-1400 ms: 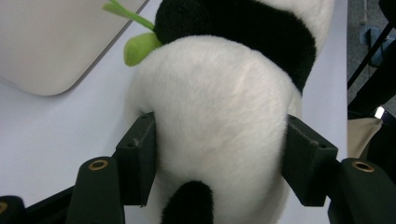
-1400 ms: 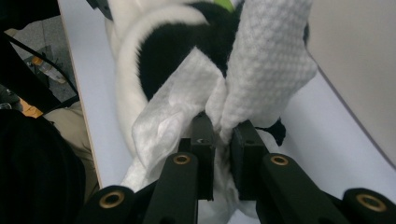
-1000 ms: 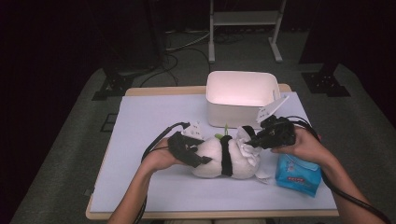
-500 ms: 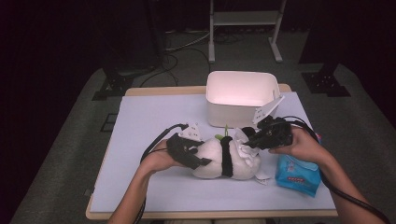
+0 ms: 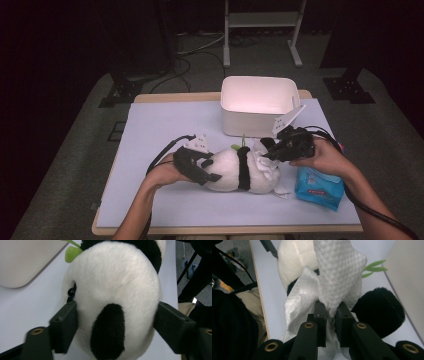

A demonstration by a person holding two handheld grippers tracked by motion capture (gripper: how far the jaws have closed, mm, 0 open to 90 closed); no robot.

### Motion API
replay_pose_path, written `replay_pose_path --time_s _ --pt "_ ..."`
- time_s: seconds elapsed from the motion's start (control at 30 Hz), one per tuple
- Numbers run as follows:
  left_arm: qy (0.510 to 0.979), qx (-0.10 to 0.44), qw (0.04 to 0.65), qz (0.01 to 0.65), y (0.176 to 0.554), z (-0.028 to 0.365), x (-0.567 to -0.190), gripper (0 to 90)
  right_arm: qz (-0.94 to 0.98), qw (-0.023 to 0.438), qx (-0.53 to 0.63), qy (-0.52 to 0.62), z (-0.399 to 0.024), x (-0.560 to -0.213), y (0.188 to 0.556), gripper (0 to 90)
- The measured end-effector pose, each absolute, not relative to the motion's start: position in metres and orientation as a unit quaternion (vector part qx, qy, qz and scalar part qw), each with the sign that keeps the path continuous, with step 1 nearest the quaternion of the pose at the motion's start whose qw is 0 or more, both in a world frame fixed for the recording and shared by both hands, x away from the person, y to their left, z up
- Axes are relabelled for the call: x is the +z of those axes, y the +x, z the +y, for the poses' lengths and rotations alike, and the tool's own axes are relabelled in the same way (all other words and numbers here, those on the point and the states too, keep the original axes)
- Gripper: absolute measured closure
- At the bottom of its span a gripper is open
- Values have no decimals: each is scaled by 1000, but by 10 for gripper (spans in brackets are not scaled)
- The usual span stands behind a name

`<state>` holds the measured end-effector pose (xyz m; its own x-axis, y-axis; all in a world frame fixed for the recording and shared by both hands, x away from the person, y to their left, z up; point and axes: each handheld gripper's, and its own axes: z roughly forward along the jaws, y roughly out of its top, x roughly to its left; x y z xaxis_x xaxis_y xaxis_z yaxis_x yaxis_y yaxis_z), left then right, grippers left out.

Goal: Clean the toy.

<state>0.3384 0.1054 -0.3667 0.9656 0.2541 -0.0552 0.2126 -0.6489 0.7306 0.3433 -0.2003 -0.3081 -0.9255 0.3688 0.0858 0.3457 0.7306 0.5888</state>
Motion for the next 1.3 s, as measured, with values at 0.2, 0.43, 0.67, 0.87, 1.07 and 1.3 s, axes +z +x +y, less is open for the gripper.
replay_pose_path --time_s 0.2,0.43,0.67,0.87,1.07,1.3 --pt "905 39 406 124 338 104 -361 370 938 34 297 174 -179 -302 345 806" --pt "904 46 409 117 337 100 -354 386 942 27 291 164 -161 -303 350 806" --pt "906 50 405 108 336 95 -348 388 947 17 283 148 -141 -306 354 806" --pt "905 47 407 114 338 96 -349 393 949 16 279 149 -133 -305 356 807" --pt "907 52 402 112 338 93 -345 394 947 20 287 140 -127 -298 358 806" --pt "907 50 403 107 338 93 -346 391 948 25 289 132 -121 -292 358 806"
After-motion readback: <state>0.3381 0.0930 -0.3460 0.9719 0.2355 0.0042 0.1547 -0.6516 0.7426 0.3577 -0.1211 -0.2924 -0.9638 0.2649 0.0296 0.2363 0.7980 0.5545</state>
